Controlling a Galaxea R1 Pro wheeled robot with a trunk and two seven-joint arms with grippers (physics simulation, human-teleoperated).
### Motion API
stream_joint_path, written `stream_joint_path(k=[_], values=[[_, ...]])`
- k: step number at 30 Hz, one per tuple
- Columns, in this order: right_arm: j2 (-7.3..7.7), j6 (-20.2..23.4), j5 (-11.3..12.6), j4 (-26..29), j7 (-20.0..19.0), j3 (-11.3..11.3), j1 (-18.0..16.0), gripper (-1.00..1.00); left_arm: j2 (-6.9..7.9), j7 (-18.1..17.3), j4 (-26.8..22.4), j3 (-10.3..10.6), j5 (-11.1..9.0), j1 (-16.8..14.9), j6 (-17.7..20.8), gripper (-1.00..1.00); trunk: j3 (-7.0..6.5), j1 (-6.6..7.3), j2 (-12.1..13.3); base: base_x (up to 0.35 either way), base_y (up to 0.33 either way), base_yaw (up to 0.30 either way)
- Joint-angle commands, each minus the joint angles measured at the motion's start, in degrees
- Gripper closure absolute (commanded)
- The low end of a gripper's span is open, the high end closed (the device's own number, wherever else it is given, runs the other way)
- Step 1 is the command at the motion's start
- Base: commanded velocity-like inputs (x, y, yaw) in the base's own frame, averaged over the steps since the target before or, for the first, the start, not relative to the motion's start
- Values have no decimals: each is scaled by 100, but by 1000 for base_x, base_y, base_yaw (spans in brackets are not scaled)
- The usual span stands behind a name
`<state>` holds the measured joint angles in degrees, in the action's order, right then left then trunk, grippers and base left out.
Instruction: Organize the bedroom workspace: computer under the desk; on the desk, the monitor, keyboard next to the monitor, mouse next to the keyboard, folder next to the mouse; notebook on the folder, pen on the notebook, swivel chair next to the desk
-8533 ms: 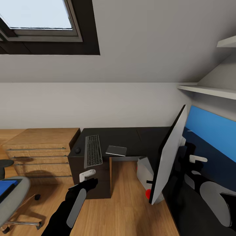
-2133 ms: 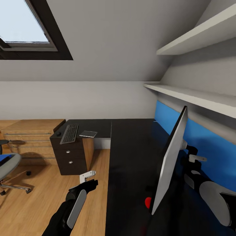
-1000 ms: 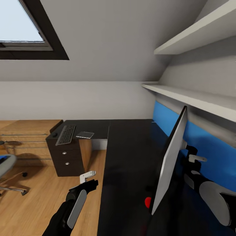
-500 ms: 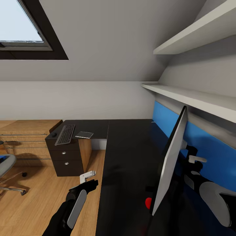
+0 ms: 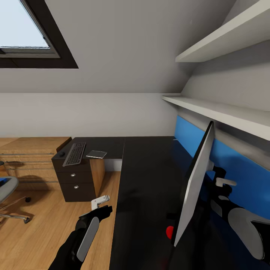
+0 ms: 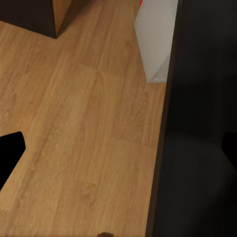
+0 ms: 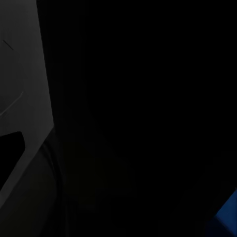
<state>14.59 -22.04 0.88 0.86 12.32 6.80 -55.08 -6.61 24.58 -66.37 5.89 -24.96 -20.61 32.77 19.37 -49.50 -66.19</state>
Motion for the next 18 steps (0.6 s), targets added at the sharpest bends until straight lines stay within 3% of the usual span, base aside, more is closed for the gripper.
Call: stream_joint_path(k=[1,7,18], values=[[0,-29,9,-7,-10,32,-5,-100,1,55,-7,9,-61,-4,10,-100,7,0,-5,-18,0,0],[0,-29,9,-7,-10,30,-8,-100,0,59,-7,9,-55,-4,10,-100,7,0,-5,-178,0,0],[0,-29,9,-7,-10,27,-6,-100,-1,64,-7,12,-53,-4,10,-100,7,0,-5,-321,0,0]])
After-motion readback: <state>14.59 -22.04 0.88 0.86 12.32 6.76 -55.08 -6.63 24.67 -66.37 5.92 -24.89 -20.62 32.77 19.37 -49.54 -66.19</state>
